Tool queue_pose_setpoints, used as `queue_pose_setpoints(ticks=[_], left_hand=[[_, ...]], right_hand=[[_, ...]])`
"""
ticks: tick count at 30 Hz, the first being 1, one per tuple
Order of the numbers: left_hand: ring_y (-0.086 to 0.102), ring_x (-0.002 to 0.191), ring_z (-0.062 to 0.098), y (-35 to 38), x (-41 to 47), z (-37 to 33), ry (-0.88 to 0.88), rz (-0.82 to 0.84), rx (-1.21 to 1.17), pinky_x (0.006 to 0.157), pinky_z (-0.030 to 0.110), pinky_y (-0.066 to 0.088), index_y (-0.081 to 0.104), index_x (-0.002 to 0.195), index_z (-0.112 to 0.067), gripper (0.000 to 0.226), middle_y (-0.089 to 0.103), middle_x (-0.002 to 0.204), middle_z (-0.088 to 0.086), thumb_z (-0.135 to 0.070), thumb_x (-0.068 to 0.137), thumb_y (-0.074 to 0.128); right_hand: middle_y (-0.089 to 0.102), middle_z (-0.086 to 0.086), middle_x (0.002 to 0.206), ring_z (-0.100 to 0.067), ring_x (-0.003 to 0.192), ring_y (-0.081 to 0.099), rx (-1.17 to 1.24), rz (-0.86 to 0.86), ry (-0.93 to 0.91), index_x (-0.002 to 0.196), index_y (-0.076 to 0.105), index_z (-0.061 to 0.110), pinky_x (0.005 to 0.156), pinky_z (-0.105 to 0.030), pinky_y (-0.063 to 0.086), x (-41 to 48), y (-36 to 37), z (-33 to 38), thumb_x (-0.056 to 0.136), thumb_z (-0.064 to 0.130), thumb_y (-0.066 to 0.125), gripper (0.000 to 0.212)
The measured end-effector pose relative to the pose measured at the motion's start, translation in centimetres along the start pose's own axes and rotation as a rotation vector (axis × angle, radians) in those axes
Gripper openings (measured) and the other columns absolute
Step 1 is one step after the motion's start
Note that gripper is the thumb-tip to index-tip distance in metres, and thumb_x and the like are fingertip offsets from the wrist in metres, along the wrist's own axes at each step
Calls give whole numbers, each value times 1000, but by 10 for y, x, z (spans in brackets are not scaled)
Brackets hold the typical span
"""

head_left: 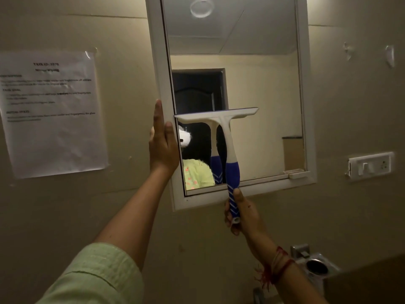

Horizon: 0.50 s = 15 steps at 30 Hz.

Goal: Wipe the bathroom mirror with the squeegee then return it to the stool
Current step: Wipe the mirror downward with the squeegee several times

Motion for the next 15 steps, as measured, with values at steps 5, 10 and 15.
queue_pose_setpoints(ticks=[5, 10, 15], left_hand=[[50, 73, 1, 1, -1, -1, 12, 13, 4, 66, 14, 40, 11, 146, -19, 49, 19, 153, 3, -25, 99, 24], [43, 90, -25, 1, -1, -3, 33, -41, -2, 75, -6, 30, 15, 144, -7, 47, 21, 151, 14, -18, 99, 25], [22, 92, -42, 3, -2, -2, 55, -62, 5, 79, -14, 14, 16, 142, 0, 46, 21, 149, 21, -11, 99, 26]], right_hand=[[54, 4, 52, -6, 43, 49, 9, -14, 35, 72, 55, 13, 39, -18, 37, -9, -6, -23, 79, 57, 36, 48], [52, 1, 53, -9, 44, 47, 23, -15, 74, 69, 55, 13, 39, -19, 35, -22, -8, -46, 78, 60, 38, 50], [51, 4, 47, -8, 40, 45, 44, -14, 65, 65, 54, 13, 37, -19, 34, -34, -9, -62, 53, 85, 51, 73]])
Point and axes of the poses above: each hand's wrist, its own x-axis towards the middle knuckle, its own y-axis out of the palm, z = x × y, the point moved 5 cm from there along x, towards the middle knuckle
